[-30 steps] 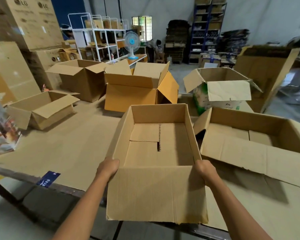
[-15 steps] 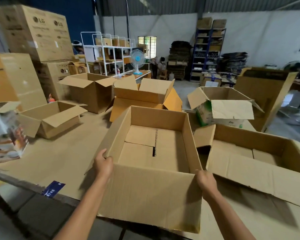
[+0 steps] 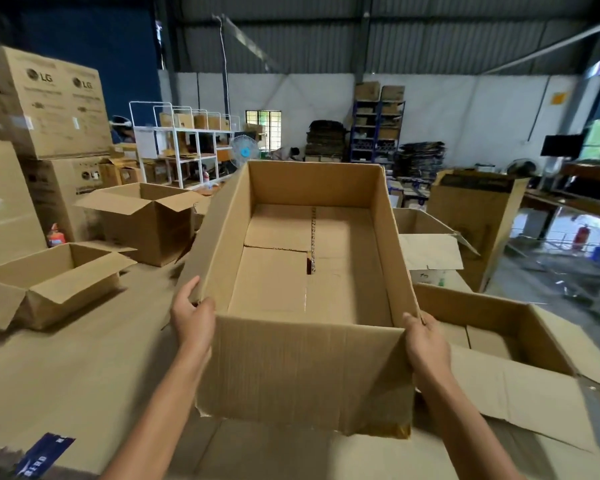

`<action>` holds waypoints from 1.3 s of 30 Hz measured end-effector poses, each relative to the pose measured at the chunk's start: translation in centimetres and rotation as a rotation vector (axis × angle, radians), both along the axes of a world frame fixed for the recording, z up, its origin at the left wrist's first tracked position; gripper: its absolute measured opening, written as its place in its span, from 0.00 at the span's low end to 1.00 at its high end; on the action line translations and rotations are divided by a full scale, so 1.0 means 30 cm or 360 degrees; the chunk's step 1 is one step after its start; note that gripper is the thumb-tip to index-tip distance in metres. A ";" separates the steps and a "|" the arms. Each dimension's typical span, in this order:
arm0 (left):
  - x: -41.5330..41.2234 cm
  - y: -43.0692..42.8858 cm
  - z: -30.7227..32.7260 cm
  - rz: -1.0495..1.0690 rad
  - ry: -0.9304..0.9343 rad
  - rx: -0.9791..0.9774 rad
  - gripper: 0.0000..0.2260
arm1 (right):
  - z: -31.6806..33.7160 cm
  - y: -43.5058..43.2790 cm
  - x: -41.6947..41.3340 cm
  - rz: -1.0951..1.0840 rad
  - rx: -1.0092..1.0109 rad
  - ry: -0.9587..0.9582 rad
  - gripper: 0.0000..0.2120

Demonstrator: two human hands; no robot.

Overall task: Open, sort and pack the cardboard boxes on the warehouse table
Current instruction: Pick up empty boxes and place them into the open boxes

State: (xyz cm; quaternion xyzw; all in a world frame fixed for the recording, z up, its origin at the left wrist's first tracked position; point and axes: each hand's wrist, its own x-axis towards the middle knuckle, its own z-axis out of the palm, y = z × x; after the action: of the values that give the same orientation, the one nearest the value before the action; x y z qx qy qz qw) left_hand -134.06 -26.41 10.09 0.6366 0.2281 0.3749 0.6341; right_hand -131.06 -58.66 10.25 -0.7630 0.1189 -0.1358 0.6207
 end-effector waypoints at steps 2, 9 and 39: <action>0.029 -0.075 0.022 -0.0045 -0.0062 -0.0016 0.23 | 0.031 -0.075 -0.008 -0.0064 0.0011 -0.0079 0.11; 0.081 -0.454 0.085 -0.0216 -0.0233 -0.0089 0.21 | 0.118 -0.423 -0.106 -0.0382 0.0007 -0.0279 0.09; 0.107 -2.606 -0.006 -0.1301 -0.0079 -0.0062 0.21 | -0.027 -2.207 -0.746 -0.1785 0.0078 -0.0138 0.11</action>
State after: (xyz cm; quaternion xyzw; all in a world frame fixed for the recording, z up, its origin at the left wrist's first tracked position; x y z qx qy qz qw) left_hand -130.84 -104.60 9.92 0.6533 -0.0521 0.1030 0.7482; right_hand -153.44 -124.88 9.44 -0.5619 0.4838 -0.4735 0.4754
